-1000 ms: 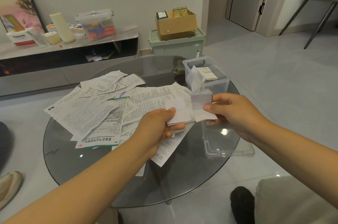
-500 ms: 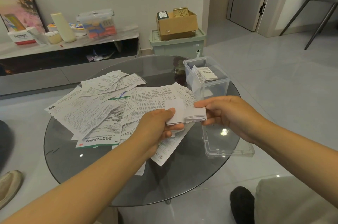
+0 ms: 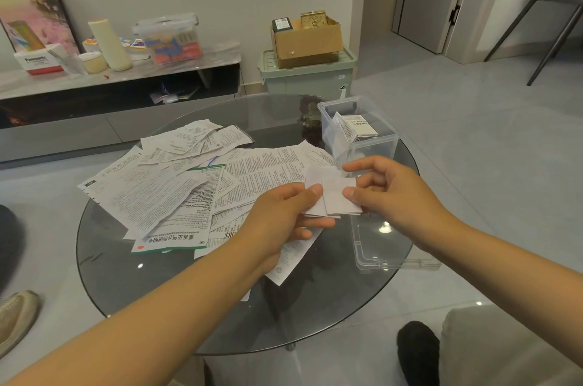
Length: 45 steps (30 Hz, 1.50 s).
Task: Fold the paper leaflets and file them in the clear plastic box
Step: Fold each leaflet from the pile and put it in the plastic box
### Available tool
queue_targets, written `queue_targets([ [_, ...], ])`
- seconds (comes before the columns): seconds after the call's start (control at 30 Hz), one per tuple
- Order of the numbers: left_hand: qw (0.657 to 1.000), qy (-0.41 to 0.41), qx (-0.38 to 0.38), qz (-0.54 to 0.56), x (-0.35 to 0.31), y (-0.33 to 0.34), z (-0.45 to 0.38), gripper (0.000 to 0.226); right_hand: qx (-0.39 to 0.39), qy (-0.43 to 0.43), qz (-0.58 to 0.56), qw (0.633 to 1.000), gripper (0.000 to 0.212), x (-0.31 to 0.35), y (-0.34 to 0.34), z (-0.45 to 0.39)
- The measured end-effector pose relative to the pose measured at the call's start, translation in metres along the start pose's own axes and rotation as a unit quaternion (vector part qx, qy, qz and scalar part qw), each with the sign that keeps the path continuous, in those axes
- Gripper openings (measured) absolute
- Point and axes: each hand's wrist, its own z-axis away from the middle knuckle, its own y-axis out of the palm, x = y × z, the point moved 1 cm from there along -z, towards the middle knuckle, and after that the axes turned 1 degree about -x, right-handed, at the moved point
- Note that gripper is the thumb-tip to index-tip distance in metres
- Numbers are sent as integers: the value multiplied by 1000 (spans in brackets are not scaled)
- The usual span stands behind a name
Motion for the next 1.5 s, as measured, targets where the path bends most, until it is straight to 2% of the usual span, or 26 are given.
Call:
queue_targets([
  [0.2, 999, 2, 43, 20, 2, 1, -3, 21, -41, -20, 14, 999, 26, -2, 2, 1],
  [0.37, 999, 16, 35, 32, 8, 7, -8, 26, -65, -8, 55, 996, 14, -6, 4, 0],
  [0.47, 996, 1, 40, 83, 9, 12, -10, 29, -90, -8, 75, 993, 16, -6, 3, -2],
  [0.67, 986, 2, 58, 156, 9, 21, -9, 35, -82, 28, 40, 995, 19, -7, 9, 2],
  [0.87, 958, -19, 62, 279, 11, 26, -12, 40, -86, 62, 24, 994, 22, -9, 15, 4],
  [1.2, 952, -18, 98, 288, 13, 25, -11, 33, -74, 80, 10, 994, 16, -14, 15, 3],
  [1.33, 951, -8, 122, 285, 13, 23, -12, 35, -76, 94, -45, 992, 27, -13, 16, 3],
  [1.5, 959, -2, 132, 251, 11, 20, -13, 37, -75, 93, -66, 991, 26, -10, 12, 3],
])
